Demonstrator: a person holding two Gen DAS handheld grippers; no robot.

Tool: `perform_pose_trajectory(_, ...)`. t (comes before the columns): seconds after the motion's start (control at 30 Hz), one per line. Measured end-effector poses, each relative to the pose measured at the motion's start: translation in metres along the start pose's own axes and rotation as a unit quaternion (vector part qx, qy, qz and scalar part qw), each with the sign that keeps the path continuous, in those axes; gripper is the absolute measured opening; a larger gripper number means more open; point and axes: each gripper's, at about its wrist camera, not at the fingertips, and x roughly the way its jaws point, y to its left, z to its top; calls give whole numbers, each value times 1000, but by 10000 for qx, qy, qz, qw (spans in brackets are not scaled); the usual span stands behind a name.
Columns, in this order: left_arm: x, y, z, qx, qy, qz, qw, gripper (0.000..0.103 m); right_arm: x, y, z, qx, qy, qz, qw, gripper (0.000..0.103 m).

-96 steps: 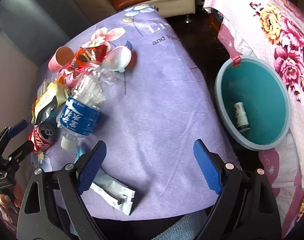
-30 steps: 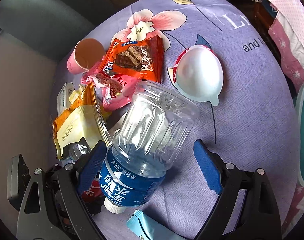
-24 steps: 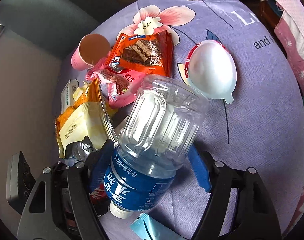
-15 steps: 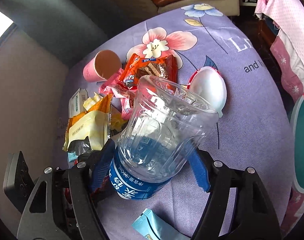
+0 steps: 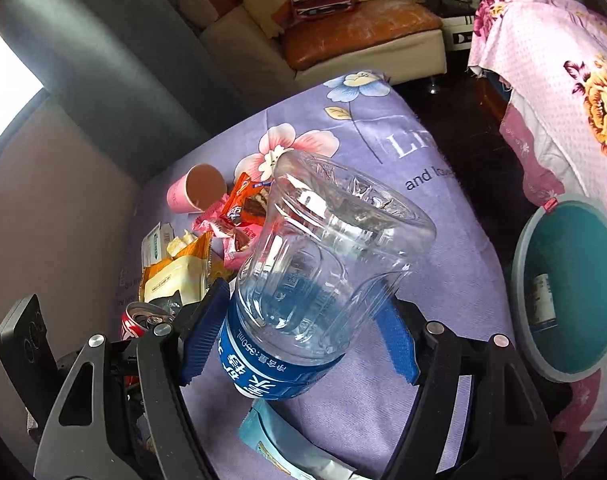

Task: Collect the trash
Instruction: 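Carry can and bottle over the teal bin and open both tools to drop them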

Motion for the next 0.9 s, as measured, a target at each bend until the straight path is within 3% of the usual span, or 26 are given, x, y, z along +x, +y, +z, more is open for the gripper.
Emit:
perform_pose_trajectory(0.27,27,-63,39,459,55,-112,9989,61,-49,-71,-1,458,-558,-418,9965,69)
perform_pose_trajectory(0.5,73,-149,67,1048,296,-318,9935,61,-100,-154,-16,981,-1090,-1019,9839,69)
perform_pose_trajectory(0.7,117,-219,77,1505,550,-409,9862,61,-132,-219,-35,1387,-1318,-1522,9696,69)
perform_pose_trajectory(0.9,160,-265,83,1746,795,-387,9807,61,-146,-263,-51,1630,-1367,-1794,9605,69)
